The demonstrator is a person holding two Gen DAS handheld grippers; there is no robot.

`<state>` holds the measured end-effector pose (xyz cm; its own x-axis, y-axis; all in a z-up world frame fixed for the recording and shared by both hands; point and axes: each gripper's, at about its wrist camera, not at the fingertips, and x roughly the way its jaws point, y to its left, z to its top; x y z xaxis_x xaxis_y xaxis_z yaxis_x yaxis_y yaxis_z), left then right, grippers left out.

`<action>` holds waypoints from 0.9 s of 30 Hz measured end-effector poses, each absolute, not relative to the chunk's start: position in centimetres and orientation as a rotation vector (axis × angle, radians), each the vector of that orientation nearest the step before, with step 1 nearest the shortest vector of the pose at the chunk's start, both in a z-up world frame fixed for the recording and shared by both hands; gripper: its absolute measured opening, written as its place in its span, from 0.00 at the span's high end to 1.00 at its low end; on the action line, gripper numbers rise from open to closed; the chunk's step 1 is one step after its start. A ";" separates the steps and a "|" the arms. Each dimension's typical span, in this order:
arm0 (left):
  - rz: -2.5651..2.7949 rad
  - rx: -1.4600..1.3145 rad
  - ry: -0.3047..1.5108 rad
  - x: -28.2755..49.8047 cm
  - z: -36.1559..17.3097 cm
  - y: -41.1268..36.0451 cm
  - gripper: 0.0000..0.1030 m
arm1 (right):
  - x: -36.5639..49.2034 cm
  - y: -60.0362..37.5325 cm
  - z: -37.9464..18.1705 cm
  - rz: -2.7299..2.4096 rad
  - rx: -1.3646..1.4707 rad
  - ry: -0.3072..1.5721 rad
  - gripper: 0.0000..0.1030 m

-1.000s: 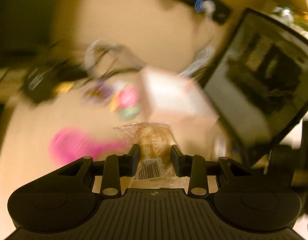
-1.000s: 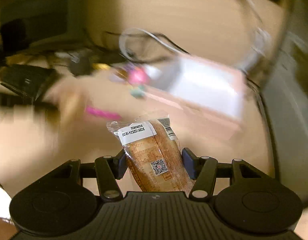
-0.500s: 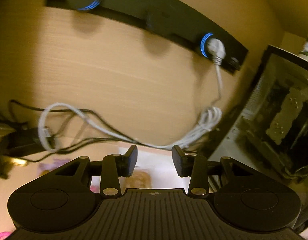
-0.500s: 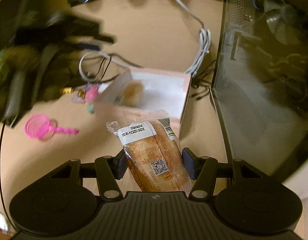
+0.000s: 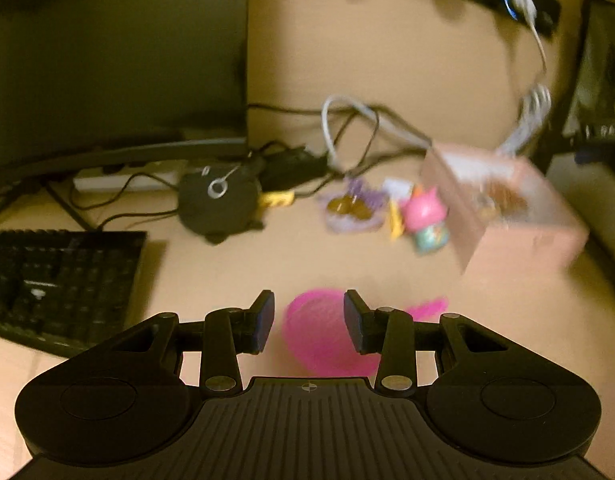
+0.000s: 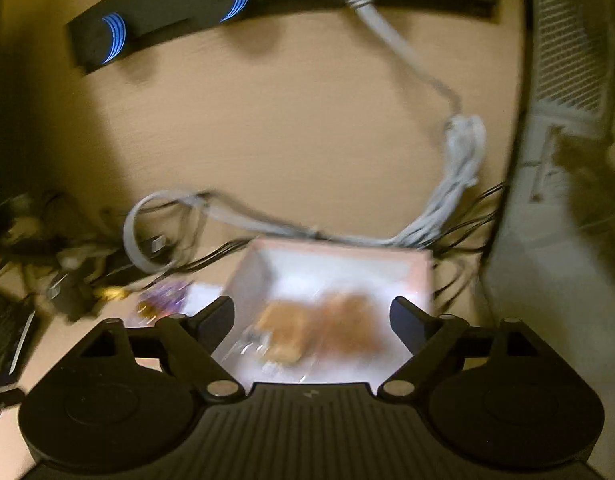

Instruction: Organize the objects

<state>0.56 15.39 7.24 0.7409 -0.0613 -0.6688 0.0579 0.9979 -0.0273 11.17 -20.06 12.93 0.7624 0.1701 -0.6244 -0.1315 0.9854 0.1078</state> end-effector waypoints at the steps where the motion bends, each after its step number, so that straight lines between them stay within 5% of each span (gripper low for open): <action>1: -0.075 0.012 0.747 0.6 7.0 15.9 0.59 | 10.4 -19.3 12.4 0.184 0.039 0.696 0.14; 7: 0.101 -0.267 0.687 3.8 7.2 20.8 0.59 | 4.6 -16.1 9.8 0.221 -0.129 0.716 0.06; 13: 0.066 0.101 0.619 10.3 7.5 19.8 0.58 | 0.1 -14.6 8.7 0.215 -0.248 0.733 0.04; 23: -0.172 0.013 0.650 15.9 5.8 24.5 0.55 | -1.9 -15.2 7.2 0.129 -0.237 0.851 0.02; 27: -0.271 -0.012 0.711 14.8 6.2 22.8 0.45 | -2.2 -14.8 6.8 0.127 -0.241 0.870 0.02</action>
<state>14.80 22.78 6.17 0.7240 -0.2499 -0.6430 0.2416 0.9649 -0.1030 -2.21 -14.76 6.82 0.6394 0.0121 -0.7687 -0.2078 0.9654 -0.1577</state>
